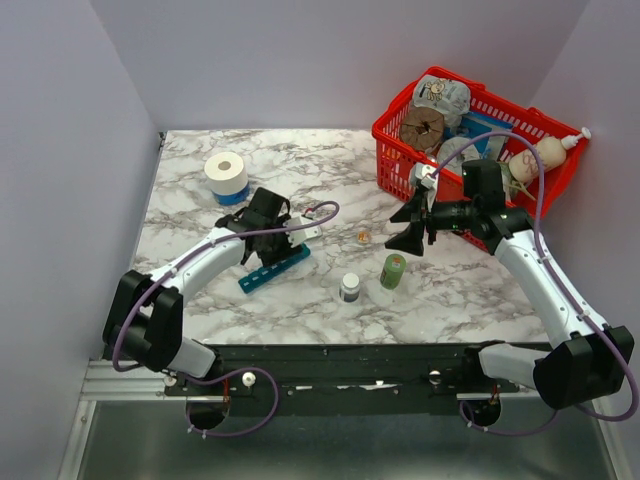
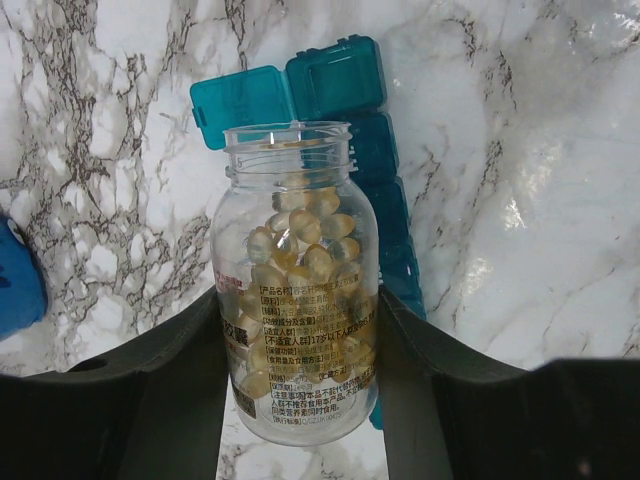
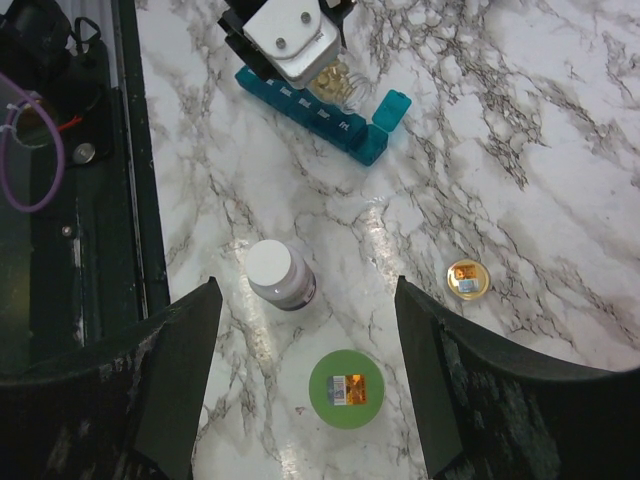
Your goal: Sort the pills into containers
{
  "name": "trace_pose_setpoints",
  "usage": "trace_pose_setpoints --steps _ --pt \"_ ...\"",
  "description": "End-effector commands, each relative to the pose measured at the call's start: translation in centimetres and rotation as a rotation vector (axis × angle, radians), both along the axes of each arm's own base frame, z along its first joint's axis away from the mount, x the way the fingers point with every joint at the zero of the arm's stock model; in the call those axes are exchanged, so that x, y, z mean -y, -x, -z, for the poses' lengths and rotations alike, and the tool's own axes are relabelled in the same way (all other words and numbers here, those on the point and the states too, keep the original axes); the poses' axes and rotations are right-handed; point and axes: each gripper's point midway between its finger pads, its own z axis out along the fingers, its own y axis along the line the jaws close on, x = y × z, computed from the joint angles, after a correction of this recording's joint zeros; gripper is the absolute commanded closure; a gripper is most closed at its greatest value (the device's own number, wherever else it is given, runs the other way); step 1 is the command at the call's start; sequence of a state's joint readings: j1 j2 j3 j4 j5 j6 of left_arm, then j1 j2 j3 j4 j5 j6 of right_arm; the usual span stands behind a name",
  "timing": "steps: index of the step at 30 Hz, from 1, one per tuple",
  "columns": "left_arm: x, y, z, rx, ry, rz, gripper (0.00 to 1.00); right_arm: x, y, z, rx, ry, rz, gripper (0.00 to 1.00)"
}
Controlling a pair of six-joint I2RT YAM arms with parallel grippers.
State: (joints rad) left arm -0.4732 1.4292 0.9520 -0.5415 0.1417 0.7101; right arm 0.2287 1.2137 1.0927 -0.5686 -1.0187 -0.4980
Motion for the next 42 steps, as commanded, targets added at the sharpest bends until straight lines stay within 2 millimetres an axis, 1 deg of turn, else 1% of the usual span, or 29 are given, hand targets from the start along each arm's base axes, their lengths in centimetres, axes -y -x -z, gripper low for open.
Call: trace_pose_setpoints --steps 1,3,5,9,10,12,13,17,20,23,30,33,42 --pt "0.0 -1.0 -0.1 -0.004 -0.027 0.005 1.00 0.1 -0.5 -0.1 0.031 -0.002 0.005 0.21" --pt "0.0 -1.2 0.0 -0.013 -0.038 -0.001 1.00 0.1 -0.5 -0.2 0.033 -0.001 0.007 0.21" --pt "0.1 -1.4 -0.3 -0.010 -0.042 -0.001 1.00 0.1 -0.5 -0.1 0.032 0.000 0.009 0.21" --pt "-0.2 -1.5 0.0 -0.025 -0.091 -0.011 1.00 0.1 -0.6 -0.1 0.028 0.000 0.010 0.21" --pt "0.2 -1.3 0.0 -0.027 -0.096 -0.001 1.00 0.2 -0.6 0.0 0.026 0.002 0.012 0.21" --pt "0.3 -1.2 0.3 -0.037 -0.117 -0.004 1.00 0.1 -0.6 0.1 0.022 0.003 0.013 0.21" --pt "0.1 -1.2 0.3 -0.037 -0.137 -0.010 1.00 0.2 -0.7 0.1 0.021 0.005 0.016 0.21" --pt "0.3 -0.9 0.4 -0.042 -0.156 -0.003 1.00 0.1 -0.7 0.1 0.021 0.006 0.015 0.21" --pt "0.1 -1.0 0.1 -0.028 -0.187 -0.008 1.00 0.2 -0.7 0.1 0.023 0.006 0.016 0.21" --pt "0.3 -1.0 0.1 -0.022 -0.202 -0.006 1.00 0.2 -0.8 0.1 0.023 0.007 0.019 0.21" --pt "0.7 -0.8 0.6 -0.032 -0.238 0.005 1.00 0.3 -0.8 0.2 0.021 0.013 0.024 0.21" --pt "0.9 -0.9 0.6 -0.028 -0.246 0.008 1.00 0.3 -0.9 0.2 0.022 0.014 0.026 0.21" --pt "0.8 -1.0 0.8 -0.018 -0.307 0.010 1.00 0.3 -0.9 0.4 0.012 0.017 0.025 0.21"
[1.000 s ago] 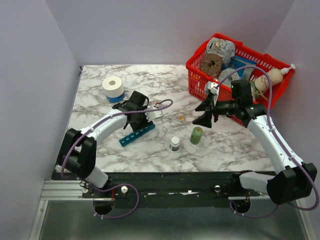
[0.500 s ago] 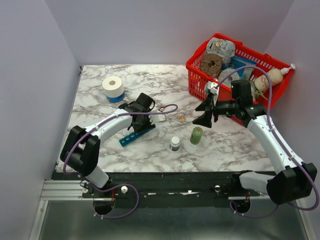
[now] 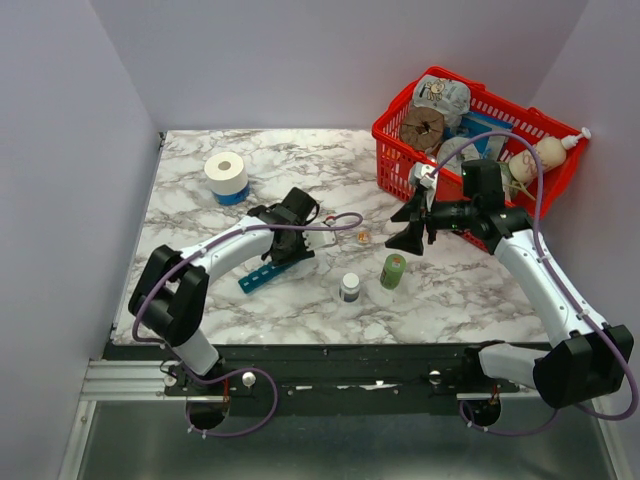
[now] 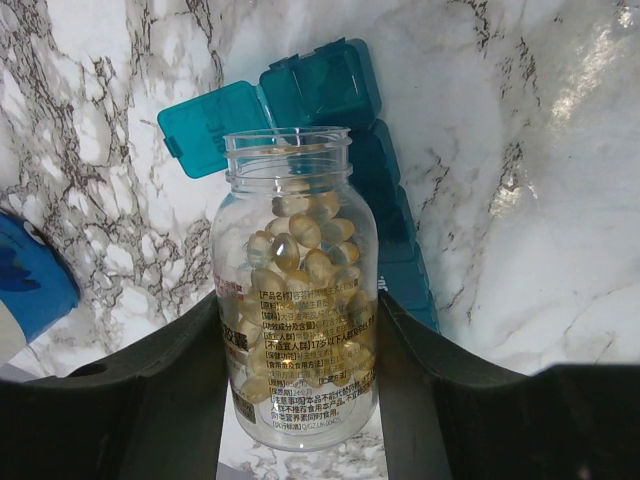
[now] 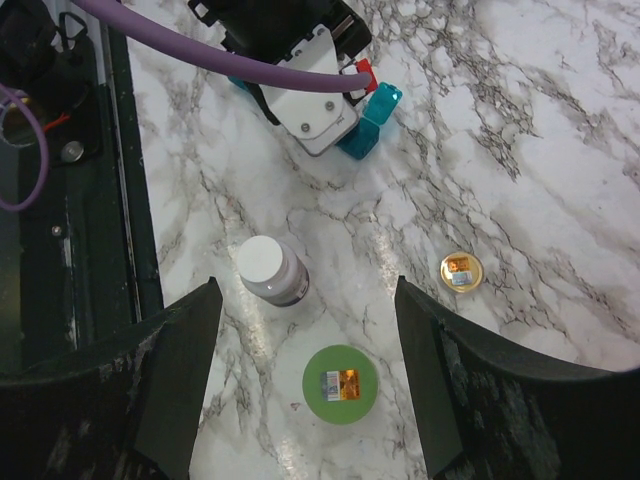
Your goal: Sort the pills into containers
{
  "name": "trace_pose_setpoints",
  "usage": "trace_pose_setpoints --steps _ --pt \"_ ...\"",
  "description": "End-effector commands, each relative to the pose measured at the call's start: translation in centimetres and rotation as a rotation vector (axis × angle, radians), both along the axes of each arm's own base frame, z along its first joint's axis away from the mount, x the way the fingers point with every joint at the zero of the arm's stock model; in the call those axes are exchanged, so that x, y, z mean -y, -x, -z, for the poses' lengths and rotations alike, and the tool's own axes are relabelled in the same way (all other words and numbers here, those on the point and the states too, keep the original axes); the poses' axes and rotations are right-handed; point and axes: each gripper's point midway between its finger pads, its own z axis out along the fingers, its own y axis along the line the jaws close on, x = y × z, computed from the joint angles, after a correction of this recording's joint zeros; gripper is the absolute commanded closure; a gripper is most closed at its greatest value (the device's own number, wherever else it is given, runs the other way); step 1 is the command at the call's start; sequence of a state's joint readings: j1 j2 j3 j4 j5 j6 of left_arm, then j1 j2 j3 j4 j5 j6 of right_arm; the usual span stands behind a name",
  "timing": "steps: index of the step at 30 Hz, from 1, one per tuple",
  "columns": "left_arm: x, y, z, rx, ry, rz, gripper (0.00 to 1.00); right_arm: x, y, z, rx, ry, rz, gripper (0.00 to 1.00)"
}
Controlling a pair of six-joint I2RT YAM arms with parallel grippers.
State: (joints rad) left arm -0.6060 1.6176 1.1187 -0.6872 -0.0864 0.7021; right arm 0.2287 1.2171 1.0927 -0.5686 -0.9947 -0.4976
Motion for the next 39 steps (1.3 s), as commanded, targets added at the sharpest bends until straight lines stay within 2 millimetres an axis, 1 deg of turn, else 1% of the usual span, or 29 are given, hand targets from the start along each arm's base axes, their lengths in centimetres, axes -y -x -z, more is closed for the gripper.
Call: trace_pose_setpoints --steps 1,12,26,39 --pt "-0.1 -0.5 -0.5 0.024 -0.051 -0.008 1.00 0.1 -0.6 0.1 0.014 0.002 0.007 0.21" --pt "0.0 -0.8 -0.4 0.033 -0.065 -0.007 1.00 0.1 -0.6 0.0 0.017 0.003 0.008 0.21" --pt "-0.2 -0.5 -0.1 0.031 -0.097 0.010 1.00 0.2 -0.6 0.1 0.015 0.006 0.010 0.21" --pt "-0.8 0.5 -0.2 0.009 -0.106 0.027 1.00 0.2 -0.6 0.0 0.017 0.005 0.010 0.21"
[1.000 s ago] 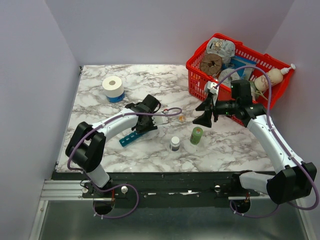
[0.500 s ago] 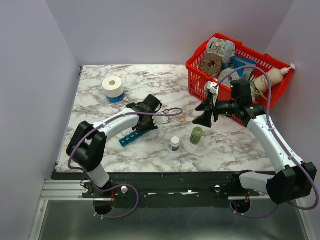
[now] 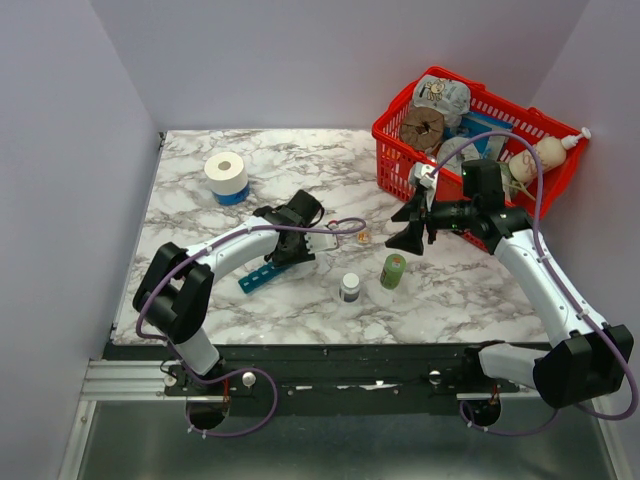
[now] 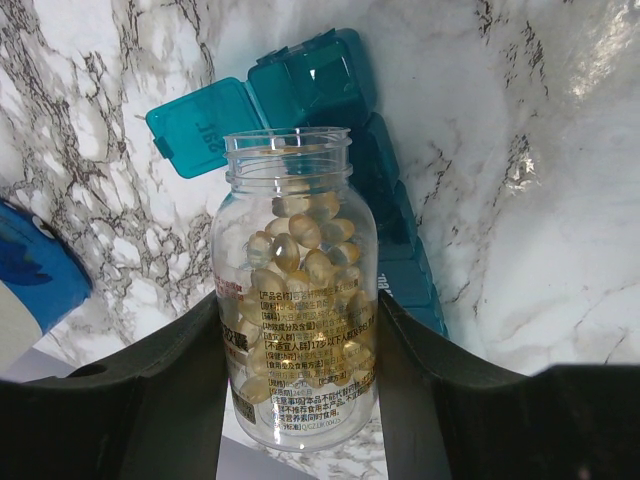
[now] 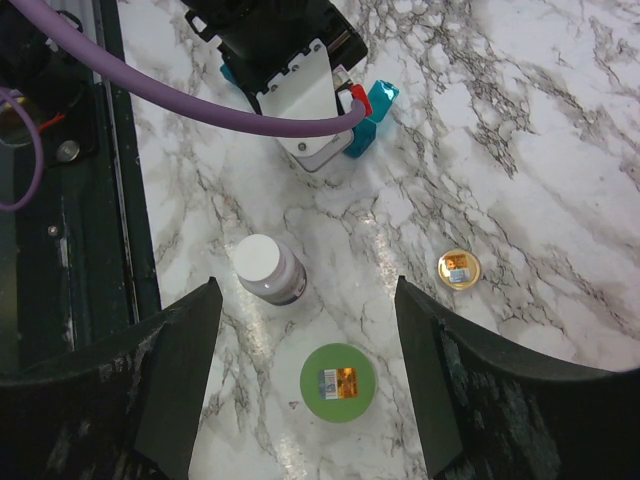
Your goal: Sort the pills into containers
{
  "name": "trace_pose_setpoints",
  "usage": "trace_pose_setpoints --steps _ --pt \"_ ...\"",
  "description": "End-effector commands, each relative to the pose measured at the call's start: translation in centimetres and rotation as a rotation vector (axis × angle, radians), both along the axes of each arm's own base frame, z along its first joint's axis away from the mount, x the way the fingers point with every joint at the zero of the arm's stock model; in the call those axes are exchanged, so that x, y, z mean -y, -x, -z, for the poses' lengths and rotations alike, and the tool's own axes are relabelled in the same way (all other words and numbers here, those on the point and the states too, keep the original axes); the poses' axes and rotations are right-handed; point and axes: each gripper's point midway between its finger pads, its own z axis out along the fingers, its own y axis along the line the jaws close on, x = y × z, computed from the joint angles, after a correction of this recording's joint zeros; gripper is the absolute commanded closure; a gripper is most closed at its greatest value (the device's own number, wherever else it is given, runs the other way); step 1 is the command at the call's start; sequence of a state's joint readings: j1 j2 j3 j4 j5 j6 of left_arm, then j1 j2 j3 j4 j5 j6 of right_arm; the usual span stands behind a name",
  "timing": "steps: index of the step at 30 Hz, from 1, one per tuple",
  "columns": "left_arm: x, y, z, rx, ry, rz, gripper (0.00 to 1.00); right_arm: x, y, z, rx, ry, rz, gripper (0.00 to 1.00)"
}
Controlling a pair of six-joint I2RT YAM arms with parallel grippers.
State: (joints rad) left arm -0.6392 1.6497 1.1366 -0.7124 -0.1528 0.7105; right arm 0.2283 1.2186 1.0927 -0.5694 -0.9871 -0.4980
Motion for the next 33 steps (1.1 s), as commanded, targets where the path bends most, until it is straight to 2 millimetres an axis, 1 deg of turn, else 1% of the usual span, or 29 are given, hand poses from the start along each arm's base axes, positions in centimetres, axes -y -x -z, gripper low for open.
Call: trace_pose_setpoints --steps 1,14,22,27,30,33 --pt "-0.7 0.5 -0.6 0.005 -0.029 0.010 1.00 0.2 -0.5 0.0 0.015 0.000 0.005 0.21" --pt "-1.1 0.5 -1.1 0.002 -0.051 -0.005 1.00 0.3 -0.5 0.0 0.013 -0.002 0.005 0.21" --pt "-0.5 0.6 -1.3 -0.018 -0.019 -0.029 1.00 0.3 -0.6 0.0 0.014 0.000 0.008 0.21" --pt "0.1 0.7 -1.9 -0.037 0.063 -0.069 1.00 0.3 -0.5 0.0 0.013 -0.001 0.006 0.21" --pt "-0.5 0.9 -1.9 -0.035 0.057 -0.079 1.00 0.3 -0.6 0.0 0.011 -0.001 0.007 0.21" --pt "-0.5 0.9 -1.7 -0.045 0.050 -0.089 1.00 0.3 -0.6 0.0 0.009 -0.002 0.004 0.21"
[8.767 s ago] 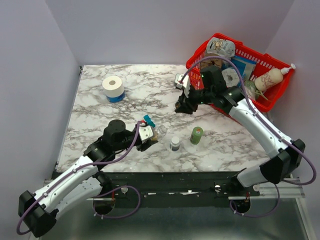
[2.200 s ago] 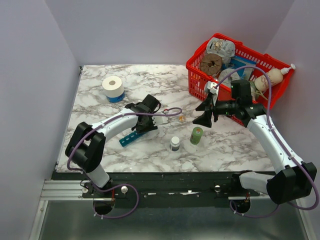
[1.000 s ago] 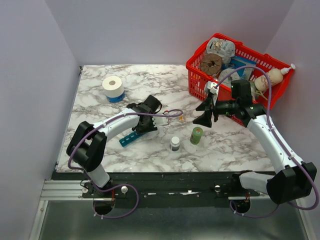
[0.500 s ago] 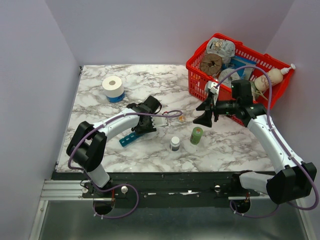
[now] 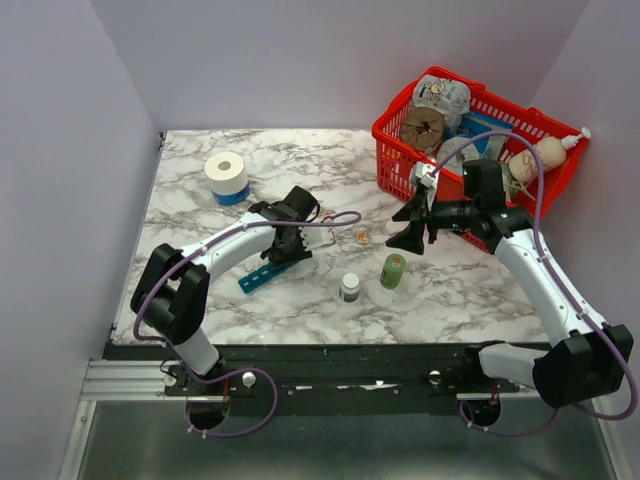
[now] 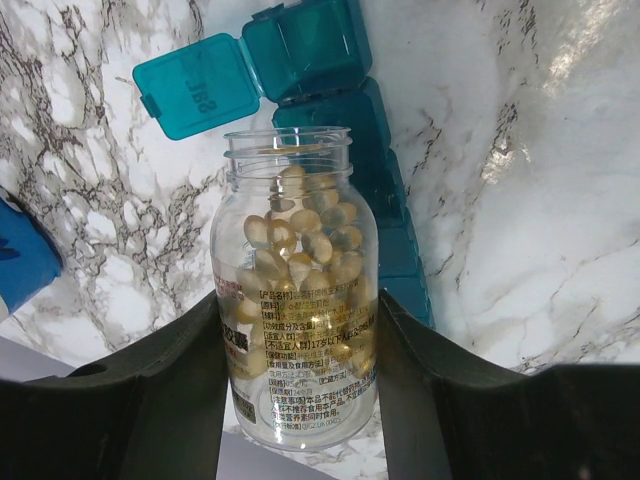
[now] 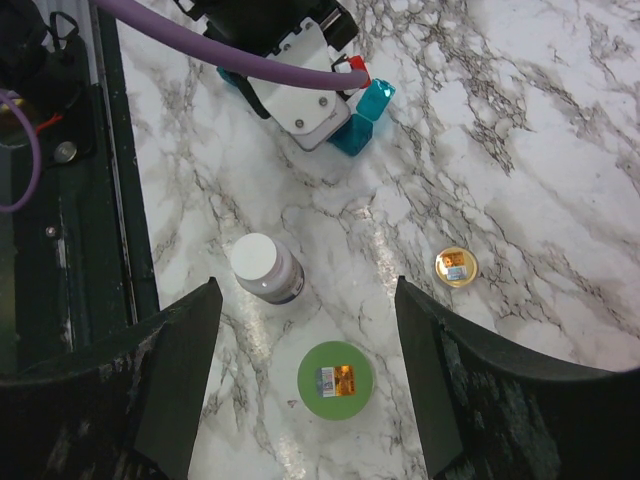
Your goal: Sort the pills into containers
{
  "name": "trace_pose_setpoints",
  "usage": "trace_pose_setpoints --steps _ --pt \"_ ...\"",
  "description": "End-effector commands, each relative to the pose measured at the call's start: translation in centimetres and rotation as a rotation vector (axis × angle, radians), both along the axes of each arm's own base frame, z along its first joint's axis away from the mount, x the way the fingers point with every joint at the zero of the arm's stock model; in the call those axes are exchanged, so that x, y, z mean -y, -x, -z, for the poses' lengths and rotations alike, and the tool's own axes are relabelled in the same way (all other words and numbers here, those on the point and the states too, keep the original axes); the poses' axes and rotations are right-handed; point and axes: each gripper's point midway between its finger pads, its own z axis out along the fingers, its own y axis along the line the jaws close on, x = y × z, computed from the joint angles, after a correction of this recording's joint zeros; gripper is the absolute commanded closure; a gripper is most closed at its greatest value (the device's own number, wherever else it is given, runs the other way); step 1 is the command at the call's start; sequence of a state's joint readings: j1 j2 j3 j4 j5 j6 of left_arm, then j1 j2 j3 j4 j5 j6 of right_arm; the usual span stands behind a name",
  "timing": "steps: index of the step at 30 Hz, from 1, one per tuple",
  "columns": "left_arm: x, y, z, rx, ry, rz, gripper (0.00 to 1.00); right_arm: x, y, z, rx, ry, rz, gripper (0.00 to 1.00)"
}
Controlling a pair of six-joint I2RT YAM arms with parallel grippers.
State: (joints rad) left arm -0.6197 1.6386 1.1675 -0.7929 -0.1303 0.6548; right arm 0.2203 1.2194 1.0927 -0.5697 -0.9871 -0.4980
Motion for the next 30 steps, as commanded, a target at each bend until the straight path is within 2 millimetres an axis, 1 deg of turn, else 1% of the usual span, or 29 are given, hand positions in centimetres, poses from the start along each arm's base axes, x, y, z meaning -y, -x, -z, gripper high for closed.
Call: trace_pose_setpoints --steps 1,9,15,21,22,26,27,29,30 --pt "0.3 0.0 -0.8 -0.006 0.035 -0.045 1.00 0.1 -0.4 -0.1 0.012 -0.003 -0.002 0.21" --pt "0.4 -0.4 -0.8 -0.004 0.025 -0.051 1.00 0.2 -0.5 0.0 0.009 -0.001 0.000 0.21" --pt "0.3 -0.3 -0.2 -0.012 0.020 -0.050 1.00 0.2 -0.4 0.1 0.006 0.000 -0.002 0.21" --pt "0.2 -0.2 -0.1 -0.005 0.020 -0.052 1.00 0.2 -0.4 0.1 0.003 -0.002 -0.004 0.21" --pt "0.1 -0.3 -0.3 0.006 0.024 -0.056 1.00 0.2 -0.4 0.1 0.002 -0.002 -0.003 0.21" --pt "0.1 -0.1 0.0 0.012 0.050 -0.057 1.00 0.2 -0.4 0.1 0.003 -0.002 -0.003 0.21" --pt "-0.1 0.2 0.3 0.006 0.048 -0.061 1.00 0.2 -0.4 0.1 0.003 -0.003 -0.004 0.21" --pt "0.1 -0.1 0.0 0.036 0.078 -0.063 1.00 0.2 -0.5 0.1 0.005 -0.002 -0.003 0.21" --pt "-0.1 0.2 0.4 0.034 0.080 -0.063 1.00 0.2 -0.5 0.2 0.002 0.000 -0.004 0.21"
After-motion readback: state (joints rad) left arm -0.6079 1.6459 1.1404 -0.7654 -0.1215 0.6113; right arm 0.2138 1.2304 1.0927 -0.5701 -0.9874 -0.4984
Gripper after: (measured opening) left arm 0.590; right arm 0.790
